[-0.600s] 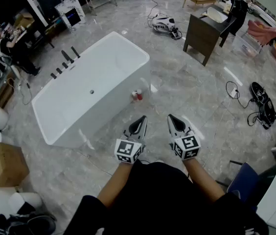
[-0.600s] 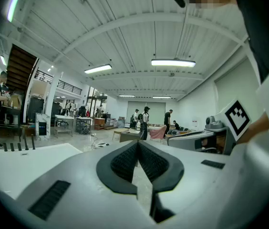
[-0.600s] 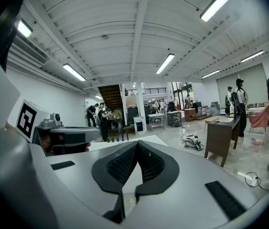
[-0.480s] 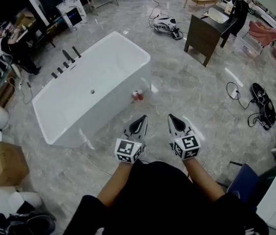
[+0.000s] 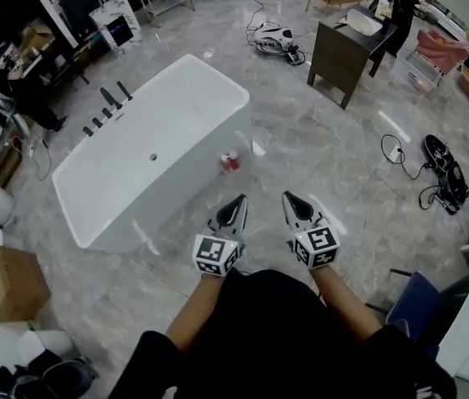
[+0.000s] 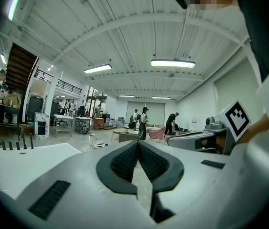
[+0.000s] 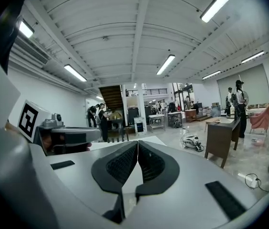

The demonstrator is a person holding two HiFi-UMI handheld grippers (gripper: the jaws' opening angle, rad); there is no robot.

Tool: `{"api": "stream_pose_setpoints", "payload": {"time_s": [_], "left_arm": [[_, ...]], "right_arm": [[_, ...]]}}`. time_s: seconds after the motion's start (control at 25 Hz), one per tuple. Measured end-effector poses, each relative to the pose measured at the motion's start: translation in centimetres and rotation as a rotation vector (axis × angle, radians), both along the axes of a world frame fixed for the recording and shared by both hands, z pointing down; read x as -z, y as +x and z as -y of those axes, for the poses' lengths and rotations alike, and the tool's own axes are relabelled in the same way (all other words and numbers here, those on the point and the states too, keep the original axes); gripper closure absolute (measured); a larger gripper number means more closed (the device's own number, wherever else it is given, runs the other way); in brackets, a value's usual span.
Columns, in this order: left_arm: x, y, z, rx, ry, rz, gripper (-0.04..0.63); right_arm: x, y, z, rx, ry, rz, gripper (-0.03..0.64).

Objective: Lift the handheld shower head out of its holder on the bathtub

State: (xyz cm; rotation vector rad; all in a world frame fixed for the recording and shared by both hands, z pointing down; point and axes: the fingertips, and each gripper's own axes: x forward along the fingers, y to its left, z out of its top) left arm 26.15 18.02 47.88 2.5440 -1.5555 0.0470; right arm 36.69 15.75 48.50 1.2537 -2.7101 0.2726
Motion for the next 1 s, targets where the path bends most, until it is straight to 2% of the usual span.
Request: {"api": "stream_pose_setpoints", "payload": {"time_s": [0.24,0.28,0.36,0.44,0.64,1.0], "left_arm": [[0.2,-0.4,-0.6,-0.002,0.003,-0.01,0.591],[0.1,-0.5,-0.5,-0.008,0.004,-0.015,0.586],[0.1,-0.7,-0.3,-0.017,-0.008,-0.03,0.41],[0.0,-1.5,-0.9,-0.004,-0.044,-0.037,0.385],[-1.0,-2.7,-2.1,0.032,-0.082,-0.045,0.334],[-0.9,-4.5,-2.5,0.064,-0.036,-0.033,0.322]], "right_arm": [[-0.2,0.3,-0.3,0.005,-0.018,0.004,0.615],[-0.3,0.2,-0.2,0.015,-0.027,0.01,0.597],[-0.7,0.0,0.0,0.043,-0.058,0.012,0.446],[-0.9,-0.5,-0.4,0.068,-0.098,-0.002,0.416],[-1.5,-0.8,-1.2,0.086,-0.126,-0.006,0.4],[-1.8,-3.5,-1.7,0.144,-0.079,-0.008,0.396]]}}
